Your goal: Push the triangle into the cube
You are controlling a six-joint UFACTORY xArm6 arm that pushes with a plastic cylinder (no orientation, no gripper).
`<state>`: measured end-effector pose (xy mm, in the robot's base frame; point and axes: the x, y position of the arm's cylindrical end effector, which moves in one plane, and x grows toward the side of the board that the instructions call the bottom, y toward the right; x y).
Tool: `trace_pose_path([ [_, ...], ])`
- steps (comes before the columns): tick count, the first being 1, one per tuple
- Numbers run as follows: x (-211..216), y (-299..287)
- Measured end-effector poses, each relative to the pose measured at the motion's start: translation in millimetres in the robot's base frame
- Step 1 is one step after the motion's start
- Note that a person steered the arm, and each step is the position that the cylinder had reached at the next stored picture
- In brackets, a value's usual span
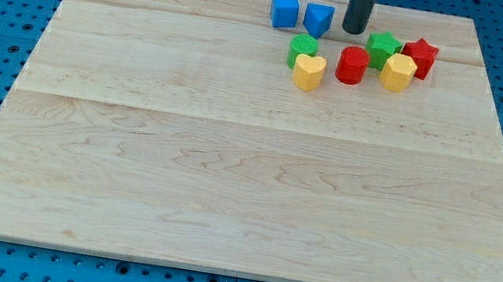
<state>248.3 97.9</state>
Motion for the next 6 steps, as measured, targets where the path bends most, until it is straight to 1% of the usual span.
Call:
trace_pose_path([
  [1,-3,-53],
  [2,-6,-86],
  [3,-6,-82],
  [6,-12,-30],
])
